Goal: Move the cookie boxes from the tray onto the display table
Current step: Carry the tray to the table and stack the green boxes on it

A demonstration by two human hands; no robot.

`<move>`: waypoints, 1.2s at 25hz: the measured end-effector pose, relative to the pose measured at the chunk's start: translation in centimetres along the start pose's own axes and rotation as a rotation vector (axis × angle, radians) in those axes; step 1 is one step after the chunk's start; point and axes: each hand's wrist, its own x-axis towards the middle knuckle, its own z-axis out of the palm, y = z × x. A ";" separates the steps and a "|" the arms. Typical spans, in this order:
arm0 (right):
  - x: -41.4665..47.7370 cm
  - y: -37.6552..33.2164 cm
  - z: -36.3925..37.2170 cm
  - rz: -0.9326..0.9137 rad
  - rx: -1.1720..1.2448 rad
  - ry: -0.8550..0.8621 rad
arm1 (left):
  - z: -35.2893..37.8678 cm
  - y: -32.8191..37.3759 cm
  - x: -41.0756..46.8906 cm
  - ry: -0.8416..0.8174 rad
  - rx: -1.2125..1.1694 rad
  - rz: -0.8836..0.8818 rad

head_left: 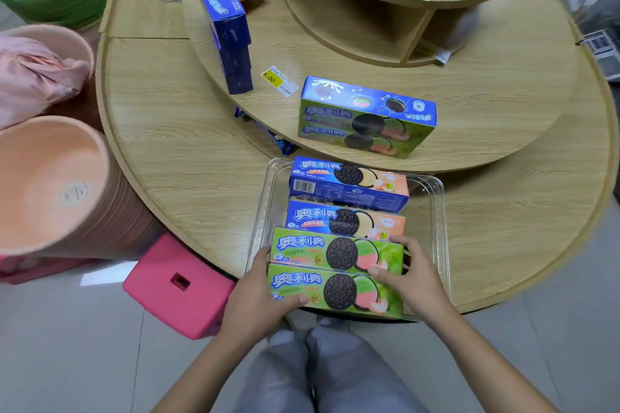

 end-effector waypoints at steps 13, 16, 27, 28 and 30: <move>0.1 -1.9 -3.2 0.028 0.263 -0.189 | -1.9 -2.0 0.5 -0.168 -0.407 -0.147; -0.2 -3.3 -4.3 -0.011 0.222 -0.177 | -2.4 -1.5 -0.1 -0.152 -0.381 -0.045; 0.9 -10.5 -10.9 -0.382 0.407 0.050 | -8.0 5.4 5.4 0.019 -0.379 0.190; 1.2 -11.5 -11.6 -0.414 0.424 0.063 | -8.5 6.6 6.4 0.025 -0.368 0.219; 2.2 -13.6 -13.0 -0.471 0.459 0.086 | -9.4 9.1 8.6 0.037 -0.364 0.272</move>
